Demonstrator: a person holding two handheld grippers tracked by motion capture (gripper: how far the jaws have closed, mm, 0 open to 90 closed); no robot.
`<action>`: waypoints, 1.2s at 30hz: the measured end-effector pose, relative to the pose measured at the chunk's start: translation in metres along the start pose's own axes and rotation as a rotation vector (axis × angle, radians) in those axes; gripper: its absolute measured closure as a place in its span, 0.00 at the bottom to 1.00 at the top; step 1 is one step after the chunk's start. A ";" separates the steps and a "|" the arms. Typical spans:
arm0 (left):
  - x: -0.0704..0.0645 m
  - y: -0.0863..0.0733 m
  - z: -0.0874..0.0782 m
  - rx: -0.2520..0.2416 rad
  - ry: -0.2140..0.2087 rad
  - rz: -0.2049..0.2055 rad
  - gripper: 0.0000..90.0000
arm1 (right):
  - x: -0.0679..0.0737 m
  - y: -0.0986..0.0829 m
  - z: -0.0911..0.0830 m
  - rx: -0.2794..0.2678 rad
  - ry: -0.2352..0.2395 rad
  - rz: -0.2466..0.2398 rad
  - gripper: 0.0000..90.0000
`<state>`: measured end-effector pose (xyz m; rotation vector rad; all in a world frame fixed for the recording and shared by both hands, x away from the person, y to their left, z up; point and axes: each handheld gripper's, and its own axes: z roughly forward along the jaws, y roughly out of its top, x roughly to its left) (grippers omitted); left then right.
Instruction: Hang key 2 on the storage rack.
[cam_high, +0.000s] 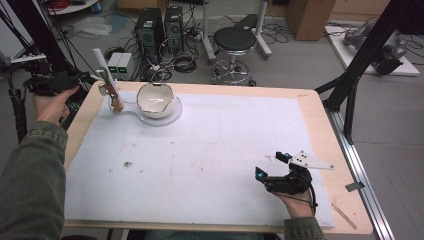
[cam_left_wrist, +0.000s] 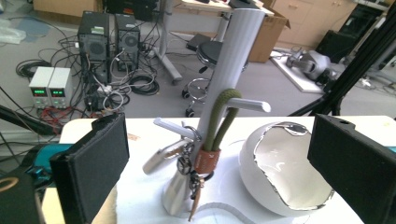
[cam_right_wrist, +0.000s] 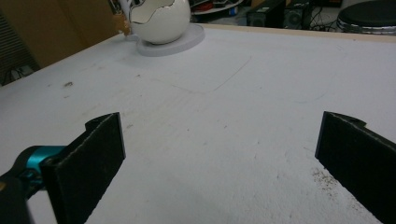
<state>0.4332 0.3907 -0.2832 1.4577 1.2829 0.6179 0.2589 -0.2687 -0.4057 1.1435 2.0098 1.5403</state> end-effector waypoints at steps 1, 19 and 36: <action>-0.001 -0.001 -0.001 -0.002 -0.004 -0.005 0.06 | 0.000 0.000 0.000 0.002 -0.001 0.005 0.00; -0.026 -0.030 -0.031 -0.068 -0.014 0.011 0.05 | -0.003 -0.004 -0.001 -0.002 -0.021 0.013 0.00; -0.049 -0.079 -0.036 -0.007 0.005 0.087 0.05 | -0.005 -0.007 -0.003 -0.010 -0.044 0.003 0.00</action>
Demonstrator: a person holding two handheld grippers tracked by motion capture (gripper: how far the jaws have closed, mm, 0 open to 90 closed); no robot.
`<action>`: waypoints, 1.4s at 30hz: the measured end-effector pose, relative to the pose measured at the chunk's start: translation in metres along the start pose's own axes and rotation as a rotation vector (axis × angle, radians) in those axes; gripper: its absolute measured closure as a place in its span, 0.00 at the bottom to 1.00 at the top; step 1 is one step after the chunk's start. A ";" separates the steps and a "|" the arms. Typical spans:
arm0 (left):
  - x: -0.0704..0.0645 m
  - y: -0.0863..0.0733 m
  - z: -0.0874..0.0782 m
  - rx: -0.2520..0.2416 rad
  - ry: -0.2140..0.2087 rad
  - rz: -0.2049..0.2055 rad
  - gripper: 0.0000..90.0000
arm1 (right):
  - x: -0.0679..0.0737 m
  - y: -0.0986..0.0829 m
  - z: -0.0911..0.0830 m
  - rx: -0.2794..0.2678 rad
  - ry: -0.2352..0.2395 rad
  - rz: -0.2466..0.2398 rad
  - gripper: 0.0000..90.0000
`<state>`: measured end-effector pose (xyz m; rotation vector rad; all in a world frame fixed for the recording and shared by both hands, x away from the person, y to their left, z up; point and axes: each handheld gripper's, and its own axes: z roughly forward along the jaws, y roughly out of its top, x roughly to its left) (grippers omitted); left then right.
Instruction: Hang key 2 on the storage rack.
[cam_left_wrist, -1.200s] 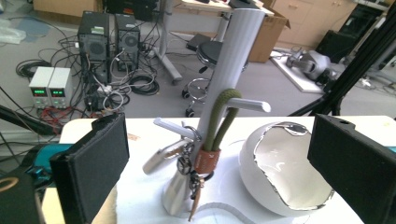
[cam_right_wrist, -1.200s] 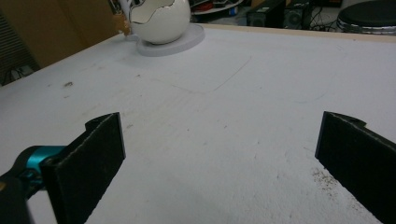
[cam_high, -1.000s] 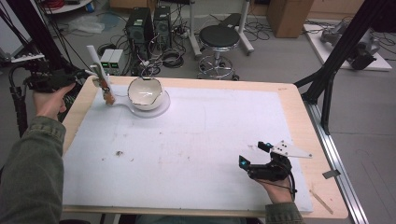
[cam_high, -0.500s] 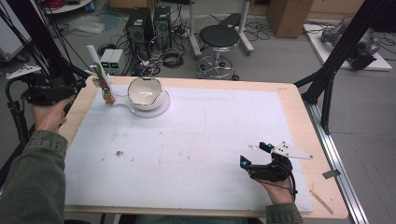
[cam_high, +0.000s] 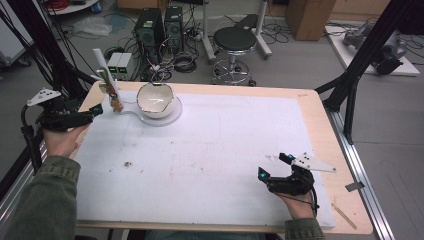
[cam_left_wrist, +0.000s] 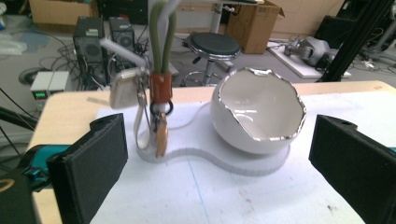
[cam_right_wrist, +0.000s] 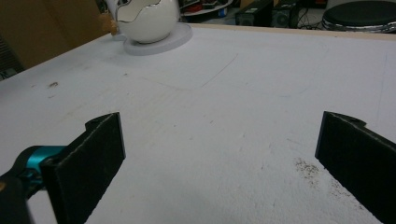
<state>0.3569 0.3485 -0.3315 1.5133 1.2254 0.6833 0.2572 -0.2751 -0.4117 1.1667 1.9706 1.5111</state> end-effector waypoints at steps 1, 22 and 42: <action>-0.001 -0.003 0.000 0.000 0.004 0.000 0.05 | 0.000 0.000 0.000 0.000 -0.002 -0.001 0.00; -0.032 -0.064 -0.028 -0.065 -0.002 -0.001 0.05 | -0.002 -0.002 -0.002 -0.004 -0.018 0.011 0.00; -0.046 -0.107 -0.048 -0.059 -0.060 0.063 0.05 | -0.002 -0.006 -0.004 -0.008 -0.025 0.024 0.00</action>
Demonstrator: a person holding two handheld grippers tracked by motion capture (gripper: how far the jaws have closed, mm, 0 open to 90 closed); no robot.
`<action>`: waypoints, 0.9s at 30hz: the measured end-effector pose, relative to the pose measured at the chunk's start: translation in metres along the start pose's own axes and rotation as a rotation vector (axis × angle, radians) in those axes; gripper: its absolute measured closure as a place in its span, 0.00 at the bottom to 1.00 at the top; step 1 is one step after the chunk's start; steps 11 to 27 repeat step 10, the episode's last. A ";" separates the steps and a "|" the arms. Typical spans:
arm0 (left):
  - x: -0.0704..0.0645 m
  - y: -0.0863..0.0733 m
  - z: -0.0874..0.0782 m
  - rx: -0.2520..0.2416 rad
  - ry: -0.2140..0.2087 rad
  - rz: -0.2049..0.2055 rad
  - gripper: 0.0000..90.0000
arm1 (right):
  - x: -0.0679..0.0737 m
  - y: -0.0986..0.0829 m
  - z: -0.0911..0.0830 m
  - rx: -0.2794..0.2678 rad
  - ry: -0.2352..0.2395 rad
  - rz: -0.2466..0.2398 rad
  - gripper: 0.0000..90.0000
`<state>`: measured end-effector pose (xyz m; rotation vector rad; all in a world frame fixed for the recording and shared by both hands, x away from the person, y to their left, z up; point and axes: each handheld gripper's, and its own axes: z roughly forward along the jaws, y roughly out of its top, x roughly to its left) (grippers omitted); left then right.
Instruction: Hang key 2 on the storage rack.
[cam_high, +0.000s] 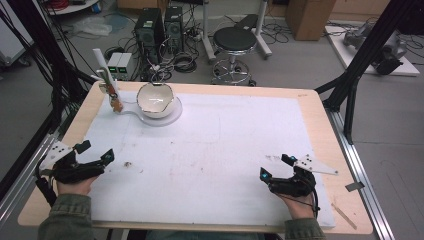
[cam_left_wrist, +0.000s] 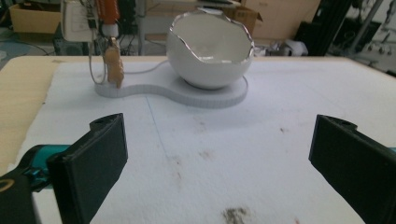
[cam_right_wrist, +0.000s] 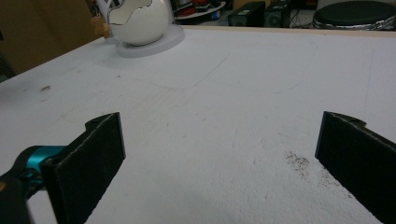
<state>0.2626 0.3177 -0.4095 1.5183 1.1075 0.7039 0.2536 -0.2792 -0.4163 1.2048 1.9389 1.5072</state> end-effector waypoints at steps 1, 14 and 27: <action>-0.001 -0.002 -0.001 0.005 0.000 0.011 0.05 | 0.000 0.000 0.000 0.001 -0.003 0.002 0.00; -0.007 -0.007 -0.005 0.019 -0.011 0.020 0.05 | -0.001 -0.001 -0.003 -0.011 -0.008 0.010 0.00; -0.007 -0.007 -0.005 0.019 -0.011 0.020 0.05 | -0.001 -0.001 -0.003 -0.011 -0.008 0.010 0.00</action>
